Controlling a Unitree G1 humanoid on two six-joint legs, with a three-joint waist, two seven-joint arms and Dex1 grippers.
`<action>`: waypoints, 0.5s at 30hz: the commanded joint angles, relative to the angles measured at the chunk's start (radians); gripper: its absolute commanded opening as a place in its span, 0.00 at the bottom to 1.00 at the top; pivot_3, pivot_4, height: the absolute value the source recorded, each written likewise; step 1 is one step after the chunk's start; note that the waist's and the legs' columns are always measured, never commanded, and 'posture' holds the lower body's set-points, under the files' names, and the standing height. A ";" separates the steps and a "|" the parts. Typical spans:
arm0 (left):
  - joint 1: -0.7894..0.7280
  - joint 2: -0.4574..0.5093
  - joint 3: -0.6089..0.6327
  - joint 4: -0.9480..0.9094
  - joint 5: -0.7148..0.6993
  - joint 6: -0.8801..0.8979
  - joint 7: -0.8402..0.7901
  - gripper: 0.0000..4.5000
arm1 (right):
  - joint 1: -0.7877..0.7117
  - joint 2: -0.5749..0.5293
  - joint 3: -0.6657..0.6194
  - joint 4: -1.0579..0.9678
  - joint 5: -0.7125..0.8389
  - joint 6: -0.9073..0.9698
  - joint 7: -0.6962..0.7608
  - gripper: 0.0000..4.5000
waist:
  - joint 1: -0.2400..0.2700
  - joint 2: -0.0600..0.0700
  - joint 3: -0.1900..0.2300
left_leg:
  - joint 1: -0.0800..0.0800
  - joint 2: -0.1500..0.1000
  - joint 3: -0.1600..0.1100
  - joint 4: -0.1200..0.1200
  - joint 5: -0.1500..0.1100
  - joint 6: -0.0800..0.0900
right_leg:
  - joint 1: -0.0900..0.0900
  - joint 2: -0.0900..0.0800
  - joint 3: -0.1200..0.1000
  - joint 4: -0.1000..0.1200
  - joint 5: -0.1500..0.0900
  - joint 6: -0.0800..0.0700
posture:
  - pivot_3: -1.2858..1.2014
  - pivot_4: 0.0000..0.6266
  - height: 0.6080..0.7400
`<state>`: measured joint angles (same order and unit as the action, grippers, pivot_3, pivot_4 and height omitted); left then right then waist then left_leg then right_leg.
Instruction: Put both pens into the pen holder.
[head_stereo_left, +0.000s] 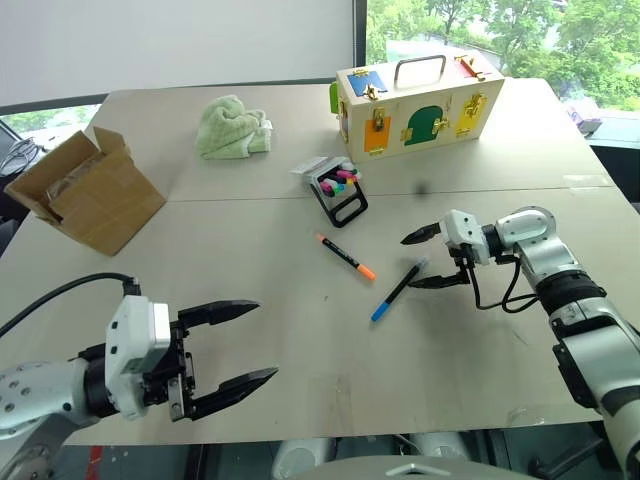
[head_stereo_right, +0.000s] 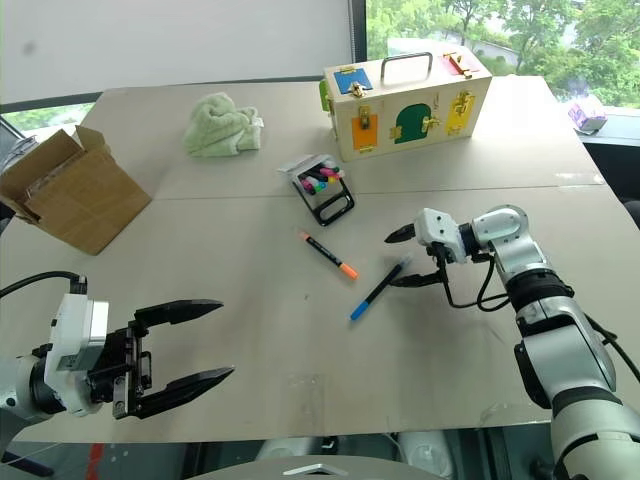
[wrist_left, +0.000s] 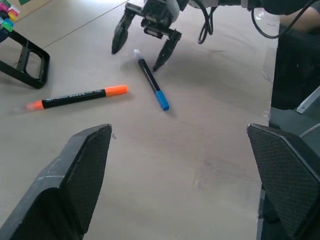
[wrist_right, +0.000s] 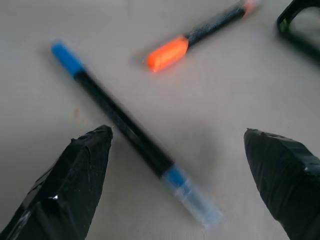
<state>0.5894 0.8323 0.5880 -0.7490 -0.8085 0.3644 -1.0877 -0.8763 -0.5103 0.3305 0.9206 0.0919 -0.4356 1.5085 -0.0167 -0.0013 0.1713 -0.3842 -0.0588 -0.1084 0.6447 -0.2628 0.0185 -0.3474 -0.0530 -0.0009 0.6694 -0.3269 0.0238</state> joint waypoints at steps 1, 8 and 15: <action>0.016 -0.018 0.023 -0.052 0.012 -0.008 0.015 1.00 | -0.073 0.000 0.042 0.141 -0.091 -0.145 0.105 0.99 | 0.000 0.000 0.000 | 0.001 0.000 0.000 0.000 0.000 0.000 | 0.000 0.000 0.000 0.000 0.000 0.000 | 0.52 0.24 1.00; 0.037 -0.063 0.002 -0.101 0.049 -0.012 0.068 1.00 | -0.125 -0.015 0.149 0.257 -0.110 -0.241 0.106 0.48 | 0.000 -0.003 -0.002 | 0.005 0.000 0.000 0.002 0.000 0.000 | 0.003 0.000 0.001 0.003 0.000 0.000 | 0.52 0.24 1.00; 0.001 -0.054 -0.015 -0.085 0.061 -0.009 0.074 1.00 | -0.102 -0.073 0.246 0.241 -0.044 -0.181 0.106 0.01 | 0.009 -0.002 -0.003 | 0.007 0.000 0.000 0.004 -0.001 0.002 | 0.004 0.000 0.001 0.009 0.002 -0.002 | 0.52 0.24 1.00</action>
<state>0.5967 0.7709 0.5779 -0.8196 -0.7472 0.3641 -1.0171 -1.0099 -0.5277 0.5232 1.1317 0.0823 -0.6407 1.5229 -0.0080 -0.0035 0.1680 -0.3772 -0.0588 -0.1083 0.6488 -0.2638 0.0208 -0.3438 -0.0527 0.0004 0.6780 -0.3253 0.0214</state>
